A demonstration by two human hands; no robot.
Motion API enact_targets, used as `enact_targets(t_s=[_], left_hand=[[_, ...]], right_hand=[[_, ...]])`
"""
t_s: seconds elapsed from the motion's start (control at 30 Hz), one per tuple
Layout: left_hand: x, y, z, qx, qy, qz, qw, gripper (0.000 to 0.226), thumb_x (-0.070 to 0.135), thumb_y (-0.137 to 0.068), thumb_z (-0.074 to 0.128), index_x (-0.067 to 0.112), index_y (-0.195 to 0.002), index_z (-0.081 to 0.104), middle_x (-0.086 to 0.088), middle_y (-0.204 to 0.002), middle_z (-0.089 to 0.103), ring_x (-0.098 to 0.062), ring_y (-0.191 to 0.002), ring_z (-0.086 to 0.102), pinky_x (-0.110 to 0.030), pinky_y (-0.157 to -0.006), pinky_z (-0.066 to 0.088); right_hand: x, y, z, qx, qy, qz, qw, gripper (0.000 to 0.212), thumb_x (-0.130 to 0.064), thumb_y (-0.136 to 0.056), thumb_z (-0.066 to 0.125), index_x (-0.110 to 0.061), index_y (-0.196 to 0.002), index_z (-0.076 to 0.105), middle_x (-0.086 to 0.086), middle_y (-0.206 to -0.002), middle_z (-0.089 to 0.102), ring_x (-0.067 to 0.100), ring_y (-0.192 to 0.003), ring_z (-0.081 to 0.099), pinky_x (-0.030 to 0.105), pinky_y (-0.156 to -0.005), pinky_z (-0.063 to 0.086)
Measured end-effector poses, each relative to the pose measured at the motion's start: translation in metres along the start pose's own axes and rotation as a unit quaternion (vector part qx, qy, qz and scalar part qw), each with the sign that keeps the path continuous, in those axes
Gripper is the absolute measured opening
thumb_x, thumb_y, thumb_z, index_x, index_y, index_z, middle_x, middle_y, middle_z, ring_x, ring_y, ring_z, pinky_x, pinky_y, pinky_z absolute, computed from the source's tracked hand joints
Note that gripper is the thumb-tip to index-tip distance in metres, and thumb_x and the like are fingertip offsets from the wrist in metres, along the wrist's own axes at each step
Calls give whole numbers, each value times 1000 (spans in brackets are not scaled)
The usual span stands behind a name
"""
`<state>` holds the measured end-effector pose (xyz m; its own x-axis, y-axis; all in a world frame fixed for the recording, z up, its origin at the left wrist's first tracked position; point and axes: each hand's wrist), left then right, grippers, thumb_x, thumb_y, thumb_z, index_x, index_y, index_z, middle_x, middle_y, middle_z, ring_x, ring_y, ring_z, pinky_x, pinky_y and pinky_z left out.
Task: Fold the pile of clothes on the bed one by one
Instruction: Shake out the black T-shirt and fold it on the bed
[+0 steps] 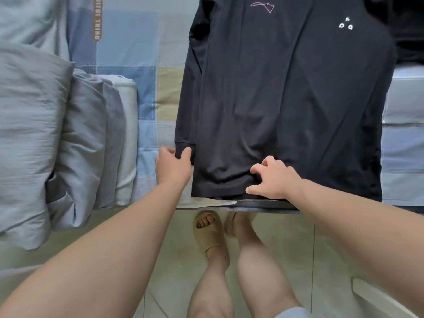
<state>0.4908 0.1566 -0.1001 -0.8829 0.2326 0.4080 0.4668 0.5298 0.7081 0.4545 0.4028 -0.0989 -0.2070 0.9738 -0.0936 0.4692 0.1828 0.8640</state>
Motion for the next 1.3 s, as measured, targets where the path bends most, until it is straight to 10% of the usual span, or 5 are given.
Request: enact_targets(t_s=[0.1, 0.23, 0.47, 0.9, 1.3], left_hand=[[30, -23, -4, 3, 45, -10, 999, 61, 36, -94, 68, 16, -143, 38, 1, -131, 50, -23, -114, 55, -35, -92, 44], [55, -38, -12, -41, -35, -38, 998, 28, 29, -94, 67, 5, -108, 67, -9, -107, 70, -31, -103, 65, -36, -85, 49], [128, -31, -66, 54, -4, 48, 997, 11, 18, -90, 49, 12, -86, 41, -1, -80, 44, -20, -67, 38, -32, -54, 30], [223, -151, -257, 41, -47, 285, 956, 12, 19, -96, 61, 30, -94, 65, -2, -105, 71, -25, -103, 64, -31, -91, 48], [167, -306, -460, 183, -139, 308, 923, 16, 38, -95, 62, 25, -103, 64, -1, -107, 70, -29, -101, 60, -40, -81, 47]], right_hand=[[-4, -14, -24, -39, -49, 21, 998, 52, -71, -90, 44, -31, -119, 60, 0, -126, 51, 27, -119, 49, 43, -101, 42], [-4, -25, -61, 15, -145, -8, 989, 37, -52, -99, 46, -23, -116, 59, -1, -117, 64, 23, -112, 57, 43, -98, 47], [-34, -20, -160, 68, -198, -47, 977, 41, -40, -102, 46, -23, -139, 49, -5, -128, 62, 18, -113, 54, 33, -93, 43], [-197, -65, -287, 211, -276, -80, 934, 52, -30, -100, 51, -29, -150, 37, 0, -138, 54, 21, -122, 52, 32, -88, 44], [-424, -129, -296, 268, -199, -94, 938, 64, -21, -96, 53, -26, -155, 29, 1, -153, 33, 26, -135, 35, 46, -112, 34]])
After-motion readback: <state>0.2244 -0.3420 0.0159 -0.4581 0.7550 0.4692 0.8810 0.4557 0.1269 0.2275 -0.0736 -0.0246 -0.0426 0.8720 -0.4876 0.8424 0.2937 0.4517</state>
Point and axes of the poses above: each hand's wrist, its own y-axis away from the middle knuckle, its own z-axis out of the palm, x = y × z
